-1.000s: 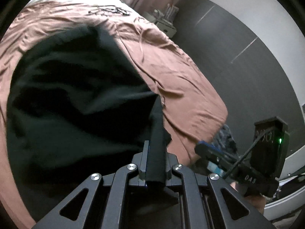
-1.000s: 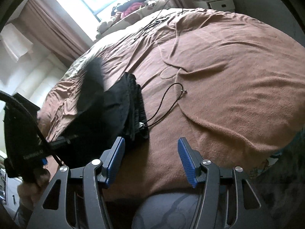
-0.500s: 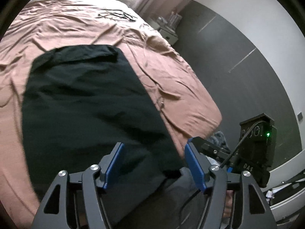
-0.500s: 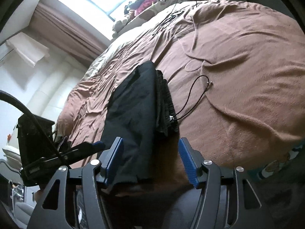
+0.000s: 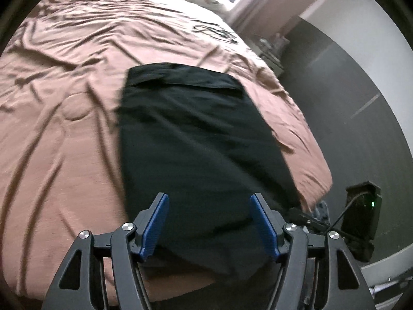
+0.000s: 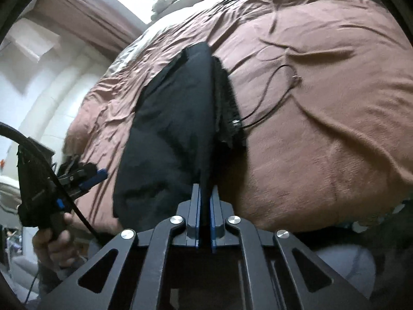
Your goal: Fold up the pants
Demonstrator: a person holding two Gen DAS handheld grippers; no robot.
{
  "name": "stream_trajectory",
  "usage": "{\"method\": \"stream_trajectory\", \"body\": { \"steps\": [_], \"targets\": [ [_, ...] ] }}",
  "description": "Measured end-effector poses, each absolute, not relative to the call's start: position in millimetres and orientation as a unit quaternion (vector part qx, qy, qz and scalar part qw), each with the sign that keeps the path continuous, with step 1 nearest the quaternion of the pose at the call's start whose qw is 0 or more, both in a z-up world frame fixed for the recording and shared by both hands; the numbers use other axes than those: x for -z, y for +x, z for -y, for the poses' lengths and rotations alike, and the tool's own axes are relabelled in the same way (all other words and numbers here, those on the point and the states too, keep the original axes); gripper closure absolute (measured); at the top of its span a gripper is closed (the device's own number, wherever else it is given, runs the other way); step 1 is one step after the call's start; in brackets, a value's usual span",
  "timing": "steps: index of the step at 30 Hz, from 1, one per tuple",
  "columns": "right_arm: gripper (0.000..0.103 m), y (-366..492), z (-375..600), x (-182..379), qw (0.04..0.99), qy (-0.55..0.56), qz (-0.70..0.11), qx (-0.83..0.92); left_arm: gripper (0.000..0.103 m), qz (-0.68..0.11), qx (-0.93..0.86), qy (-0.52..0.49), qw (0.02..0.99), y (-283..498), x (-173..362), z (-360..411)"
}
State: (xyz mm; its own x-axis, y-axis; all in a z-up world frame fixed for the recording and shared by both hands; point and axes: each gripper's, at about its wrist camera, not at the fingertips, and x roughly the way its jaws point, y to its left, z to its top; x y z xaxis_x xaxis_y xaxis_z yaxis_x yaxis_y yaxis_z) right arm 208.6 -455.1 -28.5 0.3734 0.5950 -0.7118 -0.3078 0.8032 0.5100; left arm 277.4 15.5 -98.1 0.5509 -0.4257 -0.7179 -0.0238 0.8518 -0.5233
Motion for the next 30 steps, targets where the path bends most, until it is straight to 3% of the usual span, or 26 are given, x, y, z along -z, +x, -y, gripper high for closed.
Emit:
{"method": "stream_trajectory", "body": {
  "steps": [6,8,10,11,15,22,30],
  "targets": [
    [0.095,214.1,459.1,25.7,0.82,0.153,-0.486,-0.26,0.036,-0.463,0.102,-0.281,0.834,277.9,113.5,-42.3],
    [0.083,215.1,462.8,17.0,0.827,0.157,-0.469,-0.268,0.036,-0.464,0.104,-0.292,0.83,278.0,117.7,-46.6],
    [0.044,213.1,464.6,11.2,0.833,0.155,-0.453,-0.276,0.036,-0.464,0.105,-0.3,0.827,279.0,121.9,-49.1],
    [0.041,212.4,464.9,9.5,0.837,0.156,-0.444,-0.28,0.036,-0.465,0.106,-0.306,0.824,279.8,124.4,-50.2],
    [0.041,221.4,465.1,14.2,0.836,0.15,-0.441,-0.289,0.036,-0.468,0.11,-0.332,0.812,283.0,134.5,-54.6],
    [0.041,260.5,447.2,37.5,0.815,0.149,-0.469,-0.306,0.052,-0.475,0.111,-0.359,0.796,282.7,145.9,-61.1],
    [0.041,283.9,422.4,60.0,0.794,0.133,-0.505,-0.312,0.052,-0.501,0.111,-0.365,0.777,273.2,161.1,-61.7]
  ]
}}
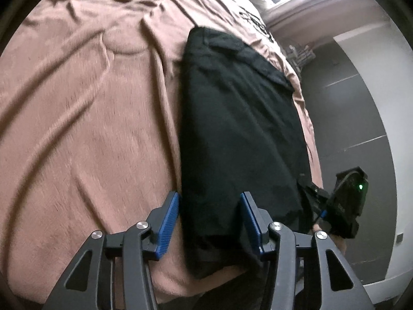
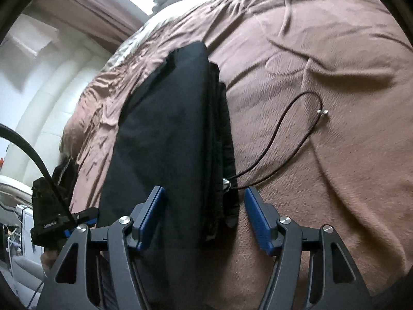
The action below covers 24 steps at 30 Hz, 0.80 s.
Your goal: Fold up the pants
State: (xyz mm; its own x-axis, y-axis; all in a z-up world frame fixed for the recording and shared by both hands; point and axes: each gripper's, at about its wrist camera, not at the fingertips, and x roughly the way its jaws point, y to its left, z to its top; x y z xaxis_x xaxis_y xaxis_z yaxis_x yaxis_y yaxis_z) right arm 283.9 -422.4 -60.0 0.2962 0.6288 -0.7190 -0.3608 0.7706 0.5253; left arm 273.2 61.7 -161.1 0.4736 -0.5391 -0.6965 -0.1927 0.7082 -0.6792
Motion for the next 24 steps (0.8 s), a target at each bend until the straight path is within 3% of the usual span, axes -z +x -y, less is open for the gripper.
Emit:
{"method": "stream_trajectory", "body": {
  "steps": [3,7,11,24],
  "targets": [
    [0.041,287.8,418.7,63.1,0.789,0.14,-0.508,-0.317,0.053,-0.499,0.118,-0.364,0.777,269.6,162.1,-56.4],
    [0.054,290.6,414.6,62.7,0.787,0.135,-0.513,-0.314,0.074,-0.494,0.114,-0.357,0.785,264.9,157.7,-52.1],
    [0.07,289.9,420.0,58.8,0.781,0.159,-0.513,-0.319,0.086,-0.484,0.116,-0.361,0.789,258.4,151.5,-54.7],
    [0.077,262.1,404.1,61.9,0.769,0.172,-0.523,-0.323,0.09,-0.475,0.107,-0.369,0.792,243.1,140.3,-83.2]
  ]
}}
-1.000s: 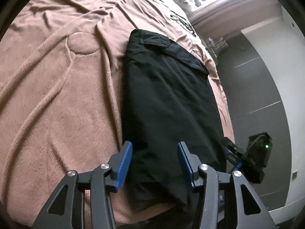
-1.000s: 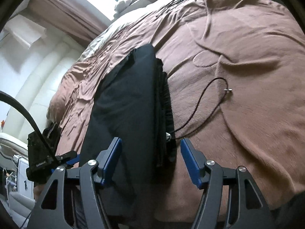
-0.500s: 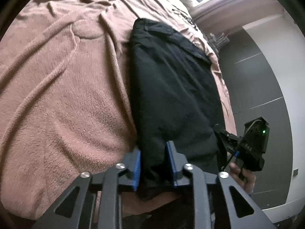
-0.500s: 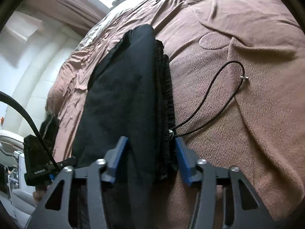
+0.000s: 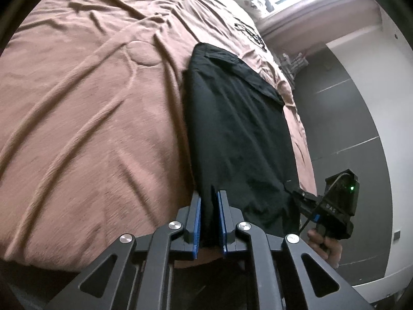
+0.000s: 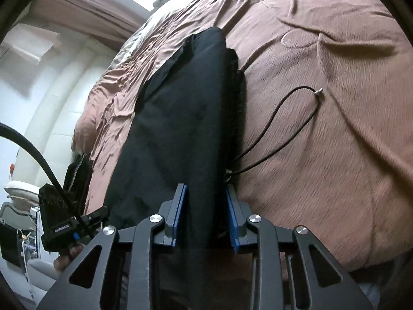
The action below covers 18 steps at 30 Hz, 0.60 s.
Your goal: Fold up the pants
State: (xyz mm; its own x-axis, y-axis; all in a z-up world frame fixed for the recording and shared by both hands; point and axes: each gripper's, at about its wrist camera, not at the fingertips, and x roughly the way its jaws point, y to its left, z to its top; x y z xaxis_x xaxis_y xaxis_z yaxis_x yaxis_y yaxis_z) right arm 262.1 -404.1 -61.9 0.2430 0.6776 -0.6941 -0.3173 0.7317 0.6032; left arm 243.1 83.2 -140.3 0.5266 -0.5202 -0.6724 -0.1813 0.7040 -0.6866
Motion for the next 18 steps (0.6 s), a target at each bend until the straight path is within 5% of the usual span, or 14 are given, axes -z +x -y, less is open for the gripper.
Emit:
{"method": "stream_trajectory", "body": {
  "steps": [10,12,14,16,18],
  "targets": [
    [0.074,251.5,395.2,58.3,0.776,0.148,-0.525,-0.315,0.09,-0.481,0.091,-0.356,0.796,244.1,141.0,-104.1],
    [0.071,253.0,396.5,49.9,0.786,0.144,-0.514,-0.311,0.083,-0.48,0.089,-0.354,0.798,250.2,139.7,-108.6],
    [0.056,253.6,399.7,38.9,0.795,0.148,-0.496,-0.316,0.057,-0.474,0.086,-0.353,0.802,254.9,138.3,-113.8],
    [0.032,255.0,403.1,28.3,0.804,0.154,-0.478,-0.319,0.052,-0.467,0.087,-0.348,0.808,264.3,135.1,-117.8],
    [0.031,262.0,402.2,18.9,0.808,0.156,-0.465,-0.328,0.052,-0.465,0.092,-0.344,0.811,271.1,133.2,-120.4]
  ]
}}
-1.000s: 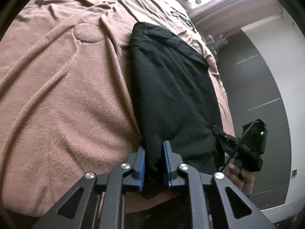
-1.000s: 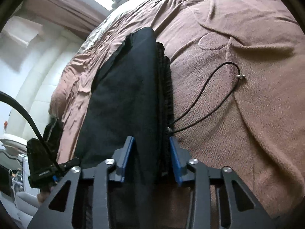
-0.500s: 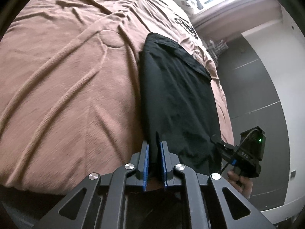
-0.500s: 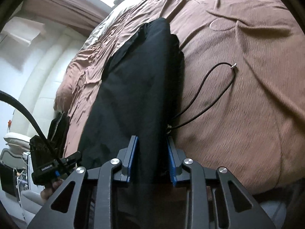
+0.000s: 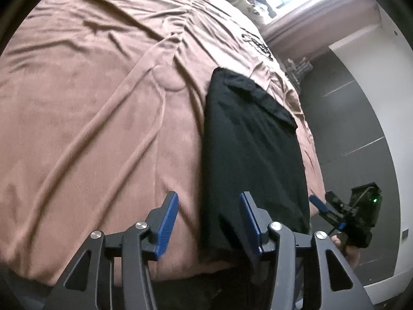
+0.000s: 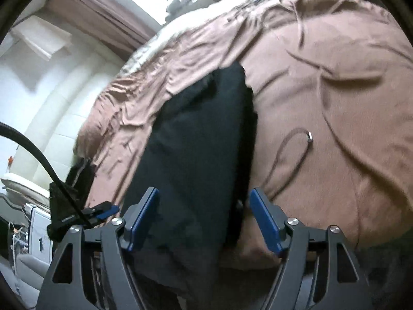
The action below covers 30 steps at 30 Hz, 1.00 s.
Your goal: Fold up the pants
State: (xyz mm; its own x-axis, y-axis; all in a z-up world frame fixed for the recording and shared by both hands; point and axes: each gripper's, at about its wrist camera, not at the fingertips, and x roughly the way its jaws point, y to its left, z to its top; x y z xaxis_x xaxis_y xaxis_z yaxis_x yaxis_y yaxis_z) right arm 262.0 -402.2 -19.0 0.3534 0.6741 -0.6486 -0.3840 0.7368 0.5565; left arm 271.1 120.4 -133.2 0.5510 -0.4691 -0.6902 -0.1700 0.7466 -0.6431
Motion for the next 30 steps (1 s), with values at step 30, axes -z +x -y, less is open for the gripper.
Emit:
{"method": "stream_trajectory", "body": {
  "steps": [30],
  "targets": [
    [0.032,374.5,362.4,98.9,0.708,0.225,-0.55,-0.381,0.052,-0.487,0.119,-0.335,0.798,383.4,157.5,-117.4]
  ]
}}
